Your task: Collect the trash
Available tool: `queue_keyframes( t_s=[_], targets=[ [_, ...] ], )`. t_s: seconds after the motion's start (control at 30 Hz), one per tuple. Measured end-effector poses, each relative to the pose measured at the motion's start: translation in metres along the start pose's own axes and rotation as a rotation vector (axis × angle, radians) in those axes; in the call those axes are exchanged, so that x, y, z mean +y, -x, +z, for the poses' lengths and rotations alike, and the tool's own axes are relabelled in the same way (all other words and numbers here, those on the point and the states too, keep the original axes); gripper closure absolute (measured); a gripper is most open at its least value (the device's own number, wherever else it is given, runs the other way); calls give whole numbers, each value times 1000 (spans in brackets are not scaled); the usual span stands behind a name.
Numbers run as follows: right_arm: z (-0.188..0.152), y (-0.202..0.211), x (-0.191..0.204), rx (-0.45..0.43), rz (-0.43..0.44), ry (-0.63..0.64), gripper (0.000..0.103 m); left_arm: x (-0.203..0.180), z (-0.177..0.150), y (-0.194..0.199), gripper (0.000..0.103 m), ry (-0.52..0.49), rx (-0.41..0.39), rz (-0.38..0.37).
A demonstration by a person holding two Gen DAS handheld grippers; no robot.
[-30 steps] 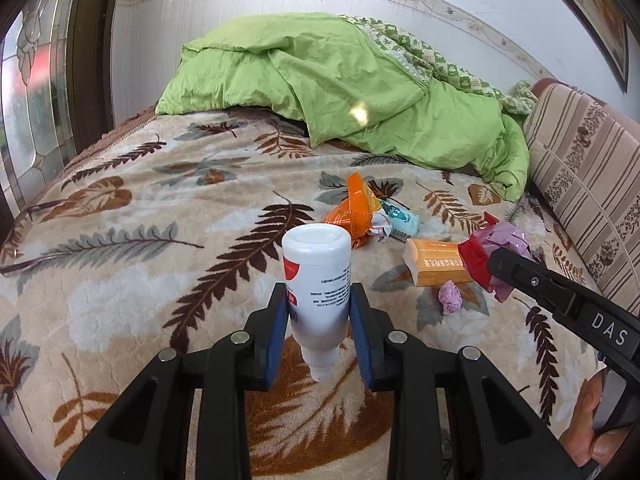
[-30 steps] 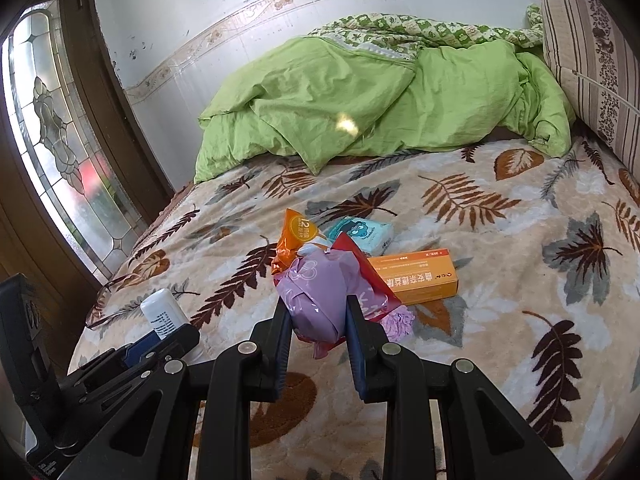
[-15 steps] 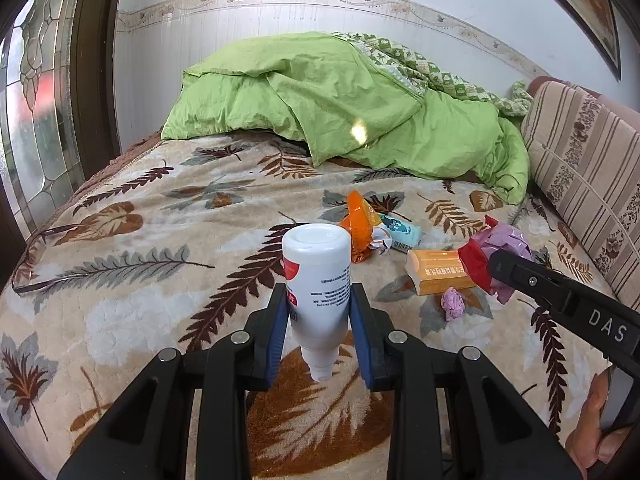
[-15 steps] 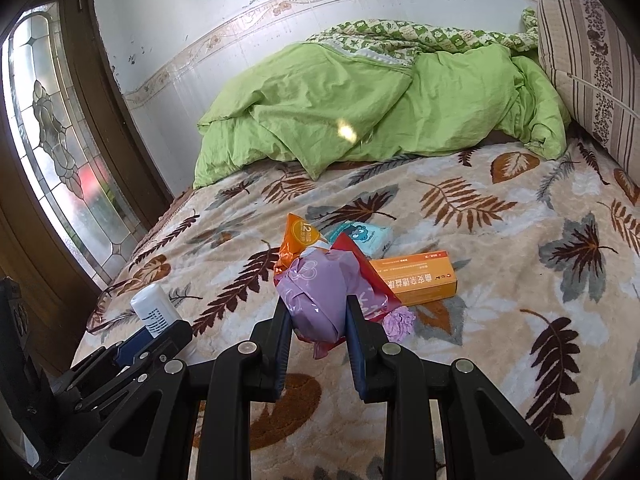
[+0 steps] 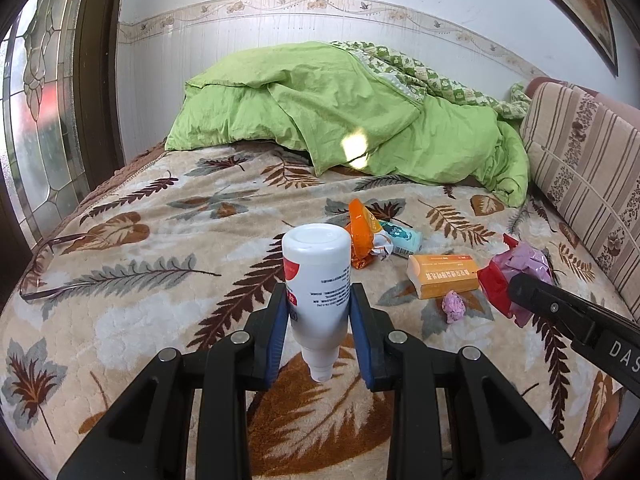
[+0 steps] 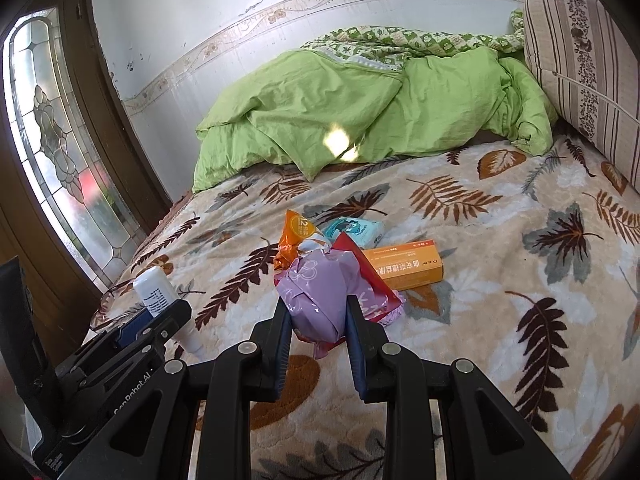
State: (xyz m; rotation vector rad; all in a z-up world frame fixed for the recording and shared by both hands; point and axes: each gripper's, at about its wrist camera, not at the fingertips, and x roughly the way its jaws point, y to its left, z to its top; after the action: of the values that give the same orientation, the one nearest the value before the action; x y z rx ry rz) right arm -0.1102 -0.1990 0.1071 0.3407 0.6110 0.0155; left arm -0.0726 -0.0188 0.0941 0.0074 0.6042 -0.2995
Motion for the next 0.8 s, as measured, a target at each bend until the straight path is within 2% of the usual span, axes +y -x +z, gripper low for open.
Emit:
queue_keyframes(
  t_s=[0.8],
  targets=[
    [0, -7, 2, 13, 14, -4, 76, -3, -1, 2, 74, -2, 1, -3]
  ],
)
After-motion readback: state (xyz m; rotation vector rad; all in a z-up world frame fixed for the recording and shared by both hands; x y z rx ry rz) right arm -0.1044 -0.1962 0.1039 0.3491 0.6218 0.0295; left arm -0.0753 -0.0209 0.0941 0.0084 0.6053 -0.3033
